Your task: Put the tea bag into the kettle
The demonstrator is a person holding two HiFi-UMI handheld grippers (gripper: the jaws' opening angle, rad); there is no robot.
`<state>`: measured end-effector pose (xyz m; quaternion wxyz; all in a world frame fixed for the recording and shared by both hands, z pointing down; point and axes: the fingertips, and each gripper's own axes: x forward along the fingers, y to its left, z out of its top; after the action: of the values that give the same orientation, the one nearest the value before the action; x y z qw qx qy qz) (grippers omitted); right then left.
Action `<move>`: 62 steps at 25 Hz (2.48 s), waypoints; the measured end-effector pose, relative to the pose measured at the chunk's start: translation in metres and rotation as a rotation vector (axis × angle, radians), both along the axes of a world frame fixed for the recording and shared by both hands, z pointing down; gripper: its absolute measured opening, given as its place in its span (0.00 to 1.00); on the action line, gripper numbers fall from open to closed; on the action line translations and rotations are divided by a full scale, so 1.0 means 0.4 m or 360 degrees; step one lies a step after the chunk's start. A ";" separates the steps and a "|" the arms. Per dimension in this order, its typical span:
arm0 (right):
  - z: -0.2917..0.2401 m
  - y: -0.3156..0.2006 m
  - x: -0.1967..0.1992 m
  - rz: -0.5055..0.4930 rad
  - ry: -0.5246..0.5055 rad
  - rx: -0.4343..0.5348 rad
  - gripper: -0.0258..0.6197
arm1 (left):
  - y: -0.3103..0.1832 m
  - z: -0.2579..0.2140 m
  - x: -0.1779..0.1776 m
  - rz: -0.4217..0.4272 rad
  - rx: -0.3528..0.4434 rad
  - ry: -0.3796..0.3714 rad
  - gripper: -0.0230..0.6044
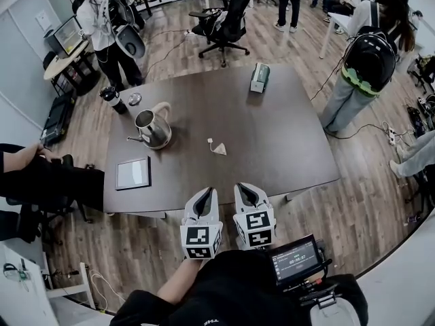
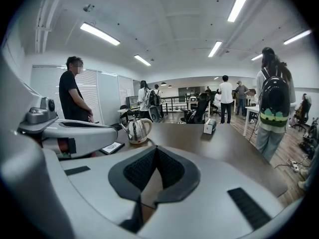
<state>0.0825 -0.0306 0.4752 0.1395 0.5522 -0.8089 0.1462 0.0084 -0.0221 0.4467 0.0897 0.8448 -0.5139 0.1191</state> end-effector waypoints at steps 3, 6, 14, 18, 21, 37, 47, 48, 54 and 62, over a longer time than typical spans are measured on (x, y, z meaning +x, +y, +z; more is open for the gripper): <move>-0.006 -0.022 0.018 0.0004 -0.0002 0.0006 0.05 | -0.020 -0.008 0.020 0.0016 0.0009 0.0001 0.06; -0.015 -0.045 0.035 0.0006 0.0005 0.0020 0.05 | -0.041 -0.018 0.042 0.0040 0.0028 0.0004 0.06; -0.030 -0.093 0.076 -0.0003 0.0011 0.0045 0.05 | -0.089 -0.036 0.088 0.0039 0.0059 0.0010 0.06; -0.037 -0.120 0.089 -0.0018 0.0015 0.0059 0.05 | -0.116 -0.044 0.104 0.0036 0.0073 0.0013 0.06; -0.041 -0.140 0.097 -0.0021 0.0017 0.0068 0.05 | -0.134 -0.045 0.112 0.0031 0.0078 0.0015 0.06; -0.064 -0.218 0.134 -0.0092 0.0040 0.0101 0.05 | -0.204 -0.061 0.148 -0.0034 0.0108 0.0024 0.06; -0.025 -0.270 0.164 -0.0107 0.0008 0.0028 0.05 | -0.256 -0.019 0.188 -0.0032 0.0037 -0.0016 0.06; -0.025 -0.274 0.169 -0.0109 0.0007 0.0027 0.05 | -0.260 -0.018 0.193 -0.0031 0.0036 -0.0018 0.06; -0.018 -0.305 0.190 -0.0117 0.0020 0.0042 0.05 | -0.285 -0.015 0.200 -0.0053 0.0038 -0.0027 0.06; -0.002 -0.303 0.173 -0.0157 0.0019 0.0042 0.05 | -0.270 -0.014 0.149 -0.0138 0.0043 -0.0063 0.06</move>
<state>0.1517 -0.1517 0.4746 0.1439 0.5142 -0.8362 0.1252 0.0680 -0.1300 0.4410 0.0733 0.8203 -0.5533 0.1248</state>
